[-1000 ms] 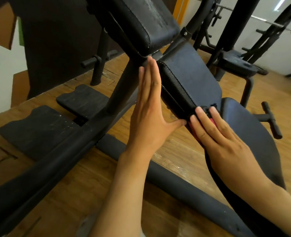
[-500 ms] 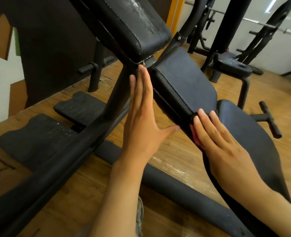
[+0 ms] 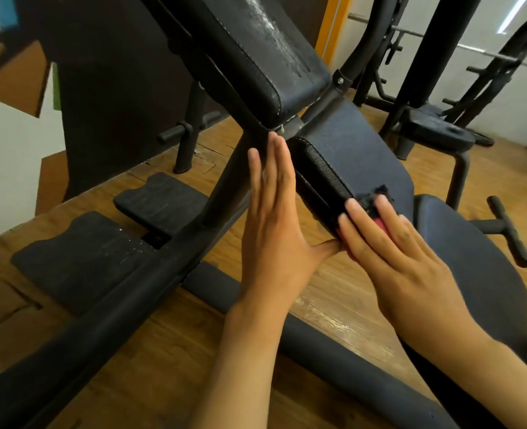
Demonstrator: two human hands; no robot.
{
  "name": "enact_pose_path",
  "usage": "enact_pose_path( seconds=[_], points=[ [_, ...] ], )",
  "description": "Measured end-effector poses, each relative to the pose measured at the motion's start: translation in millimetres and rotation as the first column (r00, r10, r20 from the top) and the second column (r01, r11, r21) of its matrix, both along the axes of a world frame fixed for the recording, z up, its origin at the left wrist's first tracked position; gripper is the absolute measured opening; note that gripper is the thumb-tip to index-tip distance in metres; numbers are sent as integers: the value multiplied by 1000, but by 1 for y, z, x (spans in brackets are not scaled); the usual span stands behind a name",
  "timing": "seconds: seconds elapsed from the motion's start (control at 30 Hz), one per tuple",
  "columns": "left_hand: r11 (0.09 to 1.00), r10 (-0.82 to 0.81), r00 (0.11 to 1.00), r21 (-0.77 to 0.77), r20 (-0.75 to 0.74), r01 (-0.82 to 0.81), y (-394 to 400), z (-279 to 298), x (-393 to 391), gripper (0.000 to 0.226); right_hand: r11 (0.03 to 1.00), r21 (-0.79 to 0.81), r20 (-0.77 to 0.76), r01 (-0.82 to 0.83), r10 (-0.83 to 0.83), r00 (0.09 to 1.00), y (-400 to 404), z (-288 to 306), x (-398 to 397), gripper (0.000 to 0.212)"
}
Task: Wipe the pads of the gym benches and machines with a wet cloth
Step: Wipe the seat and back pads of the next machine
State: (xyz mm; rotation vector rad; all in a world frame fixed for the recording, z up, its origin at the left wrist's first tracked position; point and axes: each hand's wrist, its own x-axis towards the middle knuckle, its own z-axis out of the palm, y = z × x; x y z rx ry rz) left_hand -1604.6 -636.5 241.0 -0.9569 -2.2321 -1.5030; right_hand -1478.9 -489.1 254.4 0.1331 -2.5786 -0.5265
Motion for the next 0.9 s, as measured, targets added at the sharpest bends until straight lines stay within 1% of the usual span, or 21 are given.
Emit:
enact_pose_path(
  seconds=[0.07, 0.17, 0.23, 0.3, 0.4, 0.5, 0.57, 0.67, 0.73, 0.8, 0.9],
  points=[
    [1000, 6, 1000, -5, 5, -6, 0, 1, 0, 142, 1000, 4, 16, -15, 15, 1000, -6, 9, -13, 98],
    [999, 23, 1000, -25, 20, -23, 0, -2, -2, 138, 995, -61, 8, -82, 82, 997, -33, 34, -57, 78],
    [999, 36, 999, -33, 30, -35, 0, -3, -3, 136, 990, -87, -14, -108, 108, 994, -41, 42, -70, 72],
    [1000, 18, 999, -13, 38, -18, -1, -3, -4, 138, 993, -74, -28, -91, 89, 996, -31, 33, -58, 78],
    [999, -23, 999, 39, 45, 21, -1, -2, -2, 143, 998, -66, -26, -17, 15, 1000, -8, 7, -16, 96],
    [998, -29, 999, 49, 43, 27, -1, -2, -2, 143, 998, -59, 9, 3, -2, 1000, -1, 1, -2, 100],
    [999, -28, 999, 43, 44, 26, -2, -3, -2, 142, 995, -99, 5, -32, 33, 999, -12, 12, -19, 93],
    [1000, -19, 999, 11, 34, 18, 0, -5, -4, 135, 976, -193, -26, -104, 100, 995, -38, 39, -61, 73],
    [1000, -7, 999, 6, 38, 7, 1, -5, -4, 130, 977, -188, -43, -105, 99, 994, -46, 44, -74, 65],
    [1000, -8, 999, 23, 41, 7, 2, -6, -3, 134, 983, -164, -23, -82, 80, 997, -35, 33, -57, 72],
    [996, -33, 999, 81, 31, 30, 0, -5, 0, 142, 992, -128, 17, -11, 13, 1000, -8, 7, -6, 95]
  ],
)
